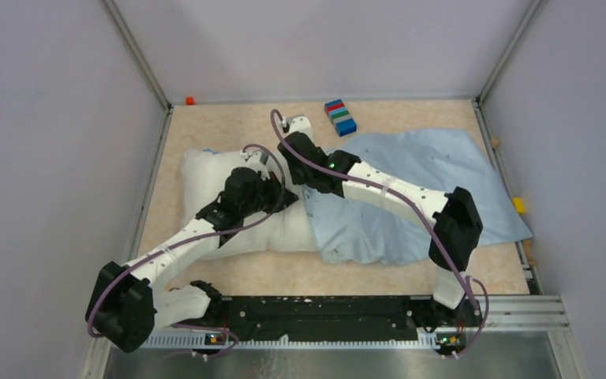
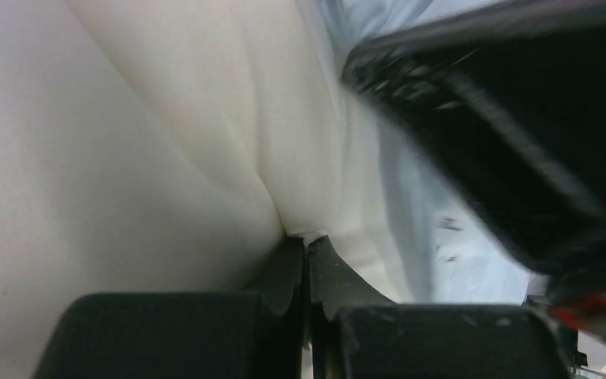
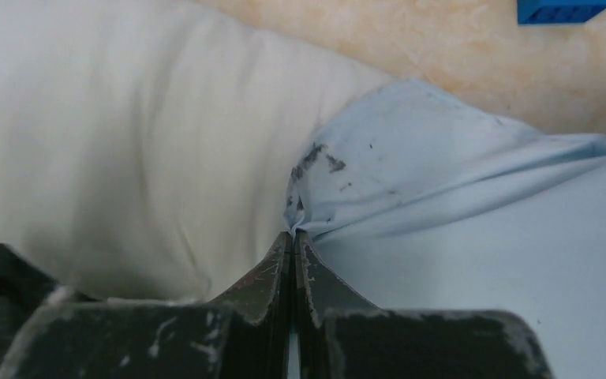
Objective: Put the pillow into the pillowcase
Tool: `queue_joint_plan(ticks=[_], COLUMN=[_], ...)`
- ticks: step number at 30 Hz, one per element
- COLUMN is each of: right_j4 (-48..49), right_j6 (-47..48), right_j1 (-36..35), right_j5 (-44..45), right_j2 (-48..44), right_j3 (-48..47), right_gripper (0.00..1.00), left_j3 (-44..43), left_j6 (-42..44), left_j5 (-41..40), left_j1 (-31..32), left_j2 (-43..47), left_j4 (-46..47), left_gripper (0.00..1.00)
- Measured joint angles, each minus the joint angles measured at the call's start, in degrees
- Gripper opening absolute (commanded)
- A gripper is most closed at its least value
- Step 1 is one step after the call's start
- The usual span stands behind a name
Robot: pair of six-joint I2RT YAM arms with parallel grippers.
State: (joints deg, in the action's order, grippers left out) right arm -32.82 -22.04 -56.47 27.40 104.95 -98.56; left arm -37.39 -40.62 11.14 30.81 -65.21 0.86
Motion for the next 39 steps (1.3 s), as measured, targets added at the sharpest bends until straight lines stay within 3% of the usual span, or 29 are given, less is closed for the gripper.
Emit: queue_joint_plan(ticks=[3,4,8,12,15,20,23,34,39], right_j4=[1.14,1.68,2.91,2.73,2.16,1.42,0.52,-4.35,-8.02], right_j6=[-1.22,-1.6,-2.21,-1.55,-1.36,-1.2,-1.14,-6.34,-12.5], right_j1=[0.9,1.27,1.9,1.6,1.51,1.33,0.63,-7.82,-13.31], right_j5=[-1.27,-1.44,-1.86,-2.08,-1.99,-1.14,-0.28,0.68,2.64], right_j2=[0.0,0.0,-1.88,-6.82,-11.41,-18.01,-21.55,-30.86,-31.85], right_j3=[4.9,5.68,6.38,6.38,6.38,8.44,11.8,27.1,29.42], right_gripper=[0.0,0.05,0.46,0.62,0.65,0.66,0.66,0.69,0.69], left_j3=[-0.96,-1.49,-4.13,-7.41,-10.12,-14.1,-16.61,-15.41,-13.18], left_j6=[-0.22,-0.22,0.26,2.95,6.25,12.39,15.89,20.63,18.45], left_j5=[-0.07,-0.04,-0.02,-0.24,-0.35,-0.83,-1.79,-7.65,-10.14], left_j1=[0.0,0.02,0.04,0.04,0.09,0.63,0.87,1.53,1.95], left_j2=[-0.59,-0.98,-2.47,-2.25,-0.79,3.45,6.51,12.98,12.87], left_j4=[-0.07,-0.26,-2.05,-5.55,-10.49,-19.12,-24.74,-41.4,-42.03], left_gripper=[0.0,0.0,0.13,0.28,0.42,0.8,0.97,0.99,0.99])
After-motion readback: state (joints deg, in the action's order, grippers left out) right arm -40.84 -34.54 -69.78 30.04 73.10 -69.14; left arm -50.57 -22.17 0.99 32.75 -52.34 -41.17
